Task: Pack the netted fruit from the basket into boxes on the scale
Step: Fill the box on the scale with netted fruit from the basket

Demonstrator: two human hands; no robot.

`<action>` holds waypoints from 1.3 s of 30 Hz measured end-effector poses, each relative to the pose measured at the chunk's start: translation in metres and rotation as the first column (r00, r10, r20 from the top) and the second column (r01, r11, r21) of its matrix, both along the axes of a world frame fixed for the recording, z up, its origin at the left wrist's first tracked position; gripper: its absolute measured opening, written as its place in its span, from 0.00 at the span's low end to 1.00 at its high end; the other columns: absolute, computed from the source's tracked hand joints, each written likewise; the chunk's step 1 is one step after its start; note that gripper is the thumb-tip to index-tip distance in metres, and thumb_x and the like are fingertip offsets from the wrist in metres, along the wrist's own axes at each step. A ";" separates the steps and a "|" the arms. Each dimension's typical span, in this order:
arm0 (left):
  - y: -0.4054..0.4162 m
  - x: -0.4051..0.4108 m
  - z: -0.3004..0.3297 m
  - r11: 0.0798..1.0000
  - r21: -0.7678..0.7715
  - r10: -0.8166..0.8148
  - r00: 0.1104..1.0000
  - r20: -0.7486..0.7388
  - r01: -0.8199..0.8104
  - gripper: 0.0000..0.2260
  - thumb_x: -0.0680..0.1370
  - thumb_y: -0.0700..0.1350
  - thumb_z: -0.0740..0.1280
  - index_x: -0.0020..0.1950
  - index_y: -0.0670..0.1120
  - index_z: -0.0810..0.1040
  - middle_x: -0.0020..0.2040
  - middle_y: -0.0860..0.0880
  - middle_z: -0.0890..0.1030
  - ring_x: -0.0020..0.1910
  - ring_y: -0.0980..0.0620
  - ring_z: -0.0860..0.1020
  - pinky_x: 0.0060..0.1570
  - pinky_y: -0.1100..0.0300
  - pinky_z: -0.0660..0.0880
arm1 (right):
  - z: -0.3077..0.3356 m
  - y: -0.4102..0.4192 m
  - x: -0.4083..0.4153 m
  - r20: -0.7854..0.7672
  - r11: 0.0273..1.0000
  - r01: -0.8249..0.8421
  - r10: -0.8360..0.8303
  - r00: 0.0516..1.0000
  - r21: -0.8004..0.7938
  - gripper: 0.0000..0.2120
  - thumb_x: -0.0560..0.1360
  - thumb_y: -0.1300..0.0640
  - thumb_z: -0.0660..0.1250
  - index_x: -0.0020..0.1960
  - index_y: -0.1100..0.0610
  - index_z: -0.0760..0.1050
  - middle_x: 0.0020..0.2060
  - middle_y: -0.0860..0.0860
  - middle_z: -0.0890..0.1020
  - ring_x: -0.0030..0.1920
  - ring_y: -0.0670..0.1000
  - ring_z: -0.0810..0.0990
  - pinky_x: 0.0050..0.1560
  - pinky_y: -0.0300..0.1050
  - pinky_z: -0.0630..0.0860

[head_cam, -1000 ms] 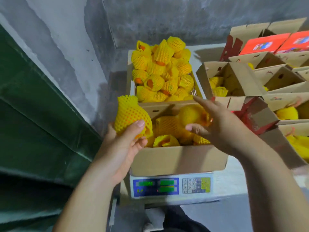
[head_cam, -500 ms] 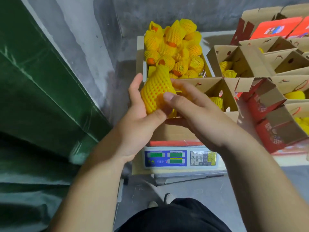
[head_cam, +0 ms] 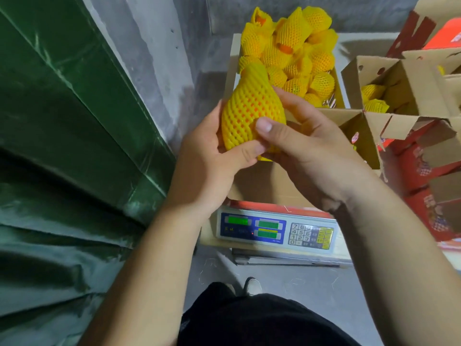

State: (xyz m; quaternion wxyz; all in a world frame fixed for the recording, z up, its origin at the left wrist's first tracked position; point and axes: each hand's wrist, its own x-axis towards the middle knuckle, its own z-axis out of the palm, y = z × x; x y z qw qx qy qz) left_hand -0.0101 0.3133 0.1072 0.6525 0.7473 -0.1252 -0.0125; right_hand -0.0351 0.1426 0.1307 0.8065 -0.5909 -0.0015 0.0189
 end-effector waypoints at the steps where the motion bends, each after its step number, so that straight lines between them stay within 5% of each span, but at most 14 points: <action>1: 0.001 0.001 0.000 1.000 -0.021 -0.006 1.000 -0.019 0.005 0.29 0.77 0.46 0.76 0.77 0.51 0.73 0.57 0.50 0.87 0.52 0.48 0.87 0.47 0.53 0.85 | -0.001 -0.001 0.002 0.022 0.999 0.029 -0.029 0.999 0.019 0.32 0.73 0.57 0.78 0.74 0.54 0.72 0.60 0.55 0.85 0.63 0.57 0.83 0.65 0.57 0.79; 5: 0.008 0.011 0.006 0.995 0.021 0.096 0.995 -0.039 -0.095 0.27 0.81 0.42 0.69 0.80 0.49 0.69 0.56 0.57 0.87 0.45 0.48 0.88 0.41 0.62 0.82 | 0.002 -0.013 0.014 0.143 0.966 0.258 -0.250 0.957 -0.035 0.28 0.71 0.52 0.77 0.70 0.46 0.75 0.58 0.52 0.85 0.61 0.57 0.84 0.58 0.53 0.81; 10: 0.021 0.023 0.004 0.976 0.114 0.189 0.982 -0.006 -0.188 0.20 0.82 0.39 0.58 0.70 0.54 0.78 0.59 0.58 0.86 0.55 0.56 0.85 0.56 0.58 0.82 | -0.002 -0.033 0.032 0.396 0.700 0.462 -0.272 0.877 -0.545 0.32 0.75 0.52 0.76 0.76 0.51 0.69 0.68 0.54 0.76 0.67 0.55 0.77 0.65 0.54 0.77; 13: 0.020 0.021 -0.001 0.958 0.242 0.169 0.985 -0.028 -0.157 0.20 0.81 0.37 0.58 0.67 0.53 0.79 0.61 0.59 0.83 0.61 0.64 0.80 0.63 0.63 0.75 | -0.006 -0.033 0.039 0.069 0.458 0.093 -0.068 0.995 -0.884 0.39 0.76 0.47 0.76 0.81 0.46 0.62 0.75 0.54 0.70 0.72 0.53 0.71 0.70 0.47 0.69; 15: 0.016 0.019 -0.004 0.950 0.285 0.152 0.986 -0.067 -0.127 0.19 0.83 0.37 0.59 0.70 0.52 0.79 0.63 0.59 0.82 0.62 0.69 0.78 0.60 0.71 0.72 | -0.007 -0.029 0.036 -0.130 0.400 -0.124 0.010 0.991 -0.908 0.41 0.76 0.45 0.75 0.83 0.45 0.58 0.79 0.53 0.67 0.77 0.56 0.67 0.72 0.46 0.65; 21: 0.006 0.018 -0.009 0.969 0.239 0.088 0.993 -0.085 -0.065 0.16 0.85 0.39 0.63 0.70 0.50 0.80 0.60 0.60 0.82 0.58 0.71 0.79 0.51 0.80 0.70 | -0.009 -0.021 0.025 0.019 0.415 0.003 0.036 0.999 -0.910 0.29 0.81 0.48 0.70 0.80 0.49 0.66 0.76 0.53 0.72 0.75 0.54 0.70 0.74 0.50 0.68; 25: 0.004 0.015 -0.014 0.975 0.219 0.056 0.996 -0.067 -0.040 0.15 0.81 0.46 0.65 0.67 0.54 0.80 0.60 0.59 0.84 0.60 0.66 0.80 0.58 0.74 0.73 | -0.009 -0.015 0.018 0.061 0.458 -0.004 0.126 0.990 -0.889 0.25 0.81 0.50 0.69 0.77 0.50 0.70 0.72 0.51 0.75 0.72 0.50 0.72 0.71 0.47 0.70; 30: -0.001 0.011 -0.018 0.973 0.229 0.053 0.997 -0.063 -0.037 0.14 0.77 0.52 0.66 0.62 0.62 0.80 0.60 0.58 0.85 0.62 0.63 0.81 0.69 0.53 0.75 | -0.011 -0.013 0.014 0.098 0.500 -0.024 0.218 0.971 -0.866 0.23 0.81 0.52 0.70 0.75 0.50 0.72 0.69 0.50 0.77 0.68 0.48 0.74 0.68 0.44 0.71; 39: -0.002 0.012 -0.021 0.970 0.242 0.045 0.997 -0.063 -0.028 0.14 0.78 0.52 0.67 0.63 0.58 0.82 0.59 0.59 0.85 0.61 0.62 0.81 0.67 0.56 0.76 | -0.017 -0.019 0.012 0.116 0.542 -0.022 0.219 0.969 -0.840 0.22 0.81 0.55 0.69 0.75 0.52 0.73 0.68 0.47 0.78 0.68 0.45 0.74 0.68 0.42 0.71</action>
